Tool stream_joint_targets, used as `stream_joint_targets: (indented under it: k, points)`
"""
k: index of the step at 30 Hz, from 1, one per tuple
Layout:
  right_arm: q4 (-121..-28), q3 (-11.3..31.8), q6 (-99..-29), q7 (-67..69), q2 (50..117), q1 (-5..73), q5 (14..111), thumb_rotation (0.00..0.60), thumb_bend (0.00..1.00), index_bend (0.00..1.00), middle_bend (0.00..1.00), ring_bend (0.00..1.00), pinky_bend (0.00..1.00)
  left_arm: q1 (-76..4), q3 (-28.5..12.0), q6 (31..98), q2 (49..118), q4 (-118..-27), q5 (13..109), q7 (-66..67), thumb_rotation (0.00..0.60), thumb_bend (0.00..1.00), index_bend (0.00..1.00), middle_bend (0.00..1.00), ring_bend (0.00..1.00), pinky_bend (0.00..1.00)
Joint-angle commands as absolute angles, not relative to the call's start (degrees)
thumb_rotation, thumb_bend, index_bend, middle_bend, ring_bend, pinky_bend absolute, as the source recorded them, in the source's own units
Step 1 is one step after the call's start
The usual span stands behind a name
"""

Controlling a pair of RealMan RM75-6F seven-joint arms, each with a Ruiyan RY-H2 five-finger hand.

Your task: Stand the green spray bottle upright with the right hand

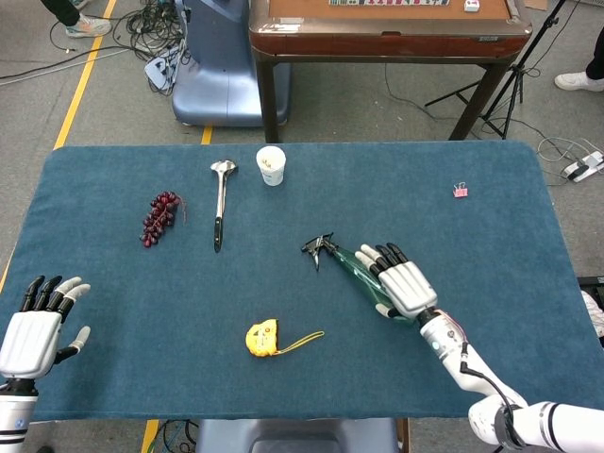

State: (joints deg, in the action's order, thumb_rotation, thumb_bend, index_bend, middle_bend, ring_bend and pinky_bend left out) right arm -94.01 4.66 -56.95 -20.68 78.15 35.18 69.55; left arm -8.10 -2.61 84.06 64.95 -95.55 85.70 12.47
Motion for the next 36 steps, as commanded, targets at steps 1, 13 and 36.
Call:
stream_joint_targets:
  k: [1,13,36]
  points:
    - [-92.9,5.4,-56.7,-21.2,77.1,35.3,68.1,0.6,0.0,0.01,0.04,0.0,0.02,-8.1,-2.6,84.0,65.0,-95.5,85.7,12.5,0.6,0.33,0.22,0.17,0.09,0.0]
    - [-87.2,9.4,-53.7,-20.4,76.5,37.3,60.5,0.6,0.0,0.01,0.05,0.0,0.02,-8.2,-2.6,83.8,65.3,-95.4,85.6,12.6,0.6,0.33,0.22,0.17,0.09,0.0]
    - [-85.4,6.9,-49.5,-28.7,84.4,44.0,65.4,0.6,0.15,0.24,0.22,0.02,0.02,-7.4,-2.5,84.8,64.8,-95.4,85.7,11.9,0.6,0.33,0.22,0.17,0.09,0.0]
